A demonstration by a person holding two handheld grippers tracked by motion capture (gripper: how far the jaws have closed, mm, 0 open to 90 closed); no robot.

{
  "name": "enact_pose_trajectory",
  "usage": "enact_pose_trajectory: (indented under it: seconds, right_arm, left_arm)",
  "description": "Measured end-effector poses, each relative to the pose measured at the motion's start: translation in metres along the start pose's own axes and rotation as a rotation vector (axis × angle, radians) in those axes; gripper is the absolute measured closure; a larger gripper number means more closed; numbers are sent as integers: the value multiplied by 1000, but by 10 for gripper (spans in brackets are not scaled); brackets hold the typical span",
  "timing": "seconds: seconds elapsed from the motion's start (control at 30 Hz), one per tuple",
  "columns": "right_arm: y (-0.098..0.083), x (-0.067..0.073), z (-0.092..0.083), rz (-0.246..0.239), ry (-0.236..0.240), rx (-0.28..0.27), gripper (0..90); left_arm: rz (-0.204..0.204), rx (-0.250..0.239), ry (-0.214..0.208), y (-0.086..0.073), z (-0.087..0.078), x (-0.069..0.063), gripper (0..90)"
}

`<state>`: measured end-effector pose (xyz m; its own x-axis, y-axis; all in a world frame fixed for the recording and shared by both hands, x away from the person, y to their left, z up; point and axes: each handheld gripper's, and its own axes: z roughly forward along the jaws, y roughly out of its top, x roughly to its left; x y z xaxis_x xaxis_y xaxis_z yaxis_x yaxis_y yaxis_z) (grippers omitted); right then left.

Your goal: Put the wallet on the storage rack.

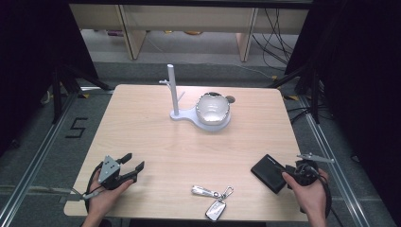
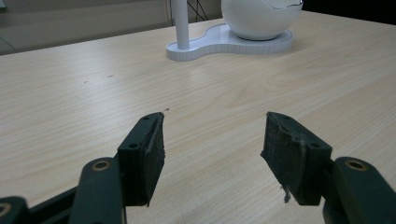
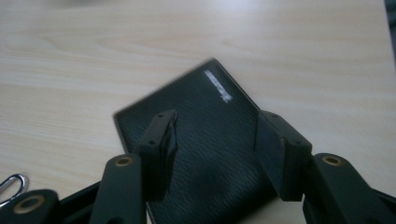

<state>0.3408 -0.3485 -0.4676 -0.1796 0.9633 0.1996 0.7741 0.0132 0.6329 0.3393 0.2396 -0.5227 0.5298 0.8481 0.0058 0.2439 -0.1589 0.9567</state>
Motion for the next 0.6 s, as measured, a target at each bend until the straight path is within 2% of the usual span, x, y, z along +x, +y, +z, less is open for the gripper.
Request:
enact_pose_trajectory:
  seconds: [0.03, 0.07, 0.1, 0.13, 0.17, 0.2, 0.23, 0.27, 0.3, 0.33, 0.37, 0.4, 0.43, 0.47, 0.5, 0.53, 0.57, 0.6]
  right_arm:
    - [4, -1, -3, 74, -4, 54, 488]
    - [7, 1, -3, 167, -19, 85, 476]
    - [7, 1, -3, 167, -19, 85, 476]
    - [12, -14, -1, 87, 9, 144, 456]
    - [12, -14, -1, 87, 9, 144, 456]
    - [15, -14, 1, 118, 6, 161, 456]
    - [22, -11, 1, 209, 0, 227, 461]
    - [22, -11, 1, 209, 0, 227, 461]
    - [27, -14, 4, 206, -22, 240, 453]
    - [27, -14, 4, 206, -22, 240, 453]
    - [30, -14, 5, 217, -46, 265, 453]
    - [36, -18, 7, 201, -37, 292, 452]
    - [36, -18, 7, 201, -37, 292, 452]
    - [40, -14, 9, 278, -53, 293, 452]
    - [40, -14, 9, 278, -53, 293, 452]
    - [42, -17, 8, 246, -55, 306, 449]
    - [43, -22, 9, 193, -45, 330, 443]
    - [45, -21, 9, 208, -51, 358, 443]
  left_arm:
    - [0, 0, 0, 0, 0, 0, 382]
    - [2, -2, -4, 0, 2, 1, 383]
    - [2, -2, -4, 0, 2, 1, 383]
    - [-6, 15, 5, 1, 1, 1, 383]
    - [-6, 15, 5, 1, 1, 1, 384]
    - [-12, 15, 6, 1, 2, 1, 384]
    - [-16, 19, 7, 1, 2, 1, 386]
    - [-16, 19, 7, 1, 2, 1, 386]
    - [-18, 4, 4, 0, 3, 1, 386]
    - [-13, 16, 0, 1, 3, 2, 386]
    - [-13, 14, -5, 1, 3, 2, 386]
    - [-11, 18, -4, 1, 2, 3, 386]
    - [-11, 18, -4, 1, 2, 3, 386]
    - [-12, 15, -8, 1, 1, 2, 386]
    - [-12, 15, -8, 1, 1, 2, 385]
    - [-10, 5, -9, 0, 2, 2, 385]
    - [-3, 12, -12, 1, 2, 2, 386]
    - [1, 20, -9, 1, 2, 1, 387]
